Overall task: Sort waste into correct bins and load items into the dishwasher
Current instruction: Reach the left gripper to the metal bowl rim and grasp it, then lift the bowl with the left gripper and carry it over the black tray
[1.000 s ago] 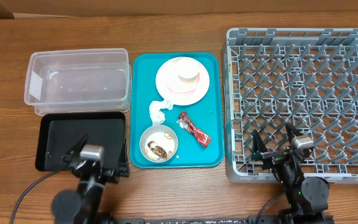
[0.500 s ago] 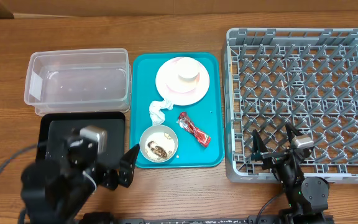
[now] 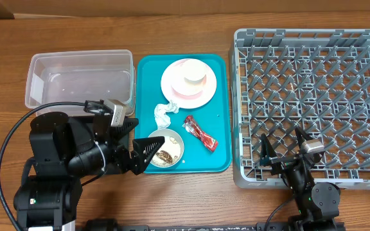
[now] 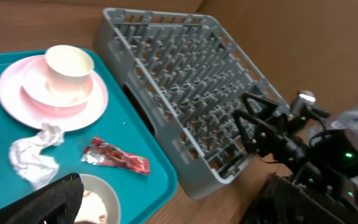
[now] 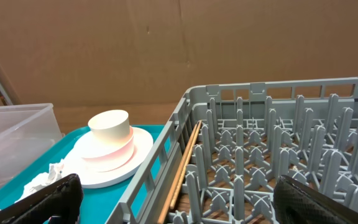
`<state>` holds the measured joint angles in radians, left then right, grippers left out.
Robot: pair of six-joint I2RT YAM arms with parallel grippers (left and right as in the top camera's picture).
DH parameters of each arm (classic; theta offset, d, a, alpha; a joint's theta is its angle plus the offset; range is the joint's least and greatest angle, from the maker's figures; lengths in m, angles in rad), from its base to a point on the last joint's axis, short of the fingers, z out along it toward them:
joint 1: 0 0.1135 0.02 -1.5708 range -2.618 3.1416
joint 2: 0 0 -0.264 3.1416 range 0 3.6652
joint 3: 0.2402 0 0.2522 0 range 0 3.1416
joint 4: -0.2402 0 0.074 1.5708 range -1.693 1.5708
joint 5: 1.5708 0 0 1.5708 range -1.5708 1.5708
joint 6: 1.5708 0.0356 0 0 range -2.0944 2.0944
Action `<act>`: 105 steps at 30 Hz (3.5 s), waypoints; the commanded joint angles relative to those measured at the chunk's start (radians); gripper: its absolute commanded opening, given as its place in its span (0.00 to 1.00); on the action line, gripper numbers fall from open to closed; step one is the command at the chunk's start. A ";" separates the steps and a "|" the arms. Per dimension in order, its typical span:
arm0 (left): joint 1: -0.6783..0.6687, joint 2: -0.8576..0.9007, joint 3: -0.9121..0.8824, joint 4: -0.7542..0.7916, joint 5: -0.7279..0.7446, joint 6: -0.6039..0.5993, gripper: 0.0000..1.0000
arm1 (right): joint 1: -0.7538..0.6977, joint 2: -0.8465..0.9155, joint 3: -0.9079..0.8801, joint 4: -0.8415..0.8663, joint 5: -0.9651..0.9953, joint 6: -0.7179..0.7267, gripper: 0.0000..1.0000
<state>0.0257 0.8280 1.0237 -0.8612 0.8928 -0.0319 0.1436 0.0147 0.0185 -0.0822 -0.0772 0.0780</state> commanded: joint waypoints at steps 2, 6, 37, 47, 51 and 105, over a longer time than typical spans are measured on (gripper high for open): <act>-0.016 0.009 0.026 -0.013 0.092 -0.029 1.00 | -0.008 -0.011 -0.011 0.005 0.006 0.005 1.00; -0.021 0.012 0.026 -0.011 0.186 -0.051 1.00 | -0.008 -0.011 -0.011 0.005 0.006 0.005 1.00; -0.761 0.376 0.026 -0.031 -0.970 -0.577 0.22 | -0.008 -0.011 -0.011 0.005 0.006 0.005 1.00; -0.759 0.656 0.026 0.066 -0.978 -0.574 0.31 | -0.008 -0.011 -0.011 0.005 0.006 0.005 1.00; -0.757 0.718 0.026 0.089 -0.986 -0.574 0.31 | -0.008 -0.011 -0.011 0.005 0.006 0.005 1.00; -0.744 0.825 0.320 -0.239 -1.153 -0.443 0.04 | -0.008 -0.011 -0.011 0.005 0.006 0.005 1.00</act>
<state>-0.7322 1.6794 1.2919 -1.0508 -0.1963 -0.5331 0.1436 0.0147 0.0185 -0.0822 -0.0776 0.0784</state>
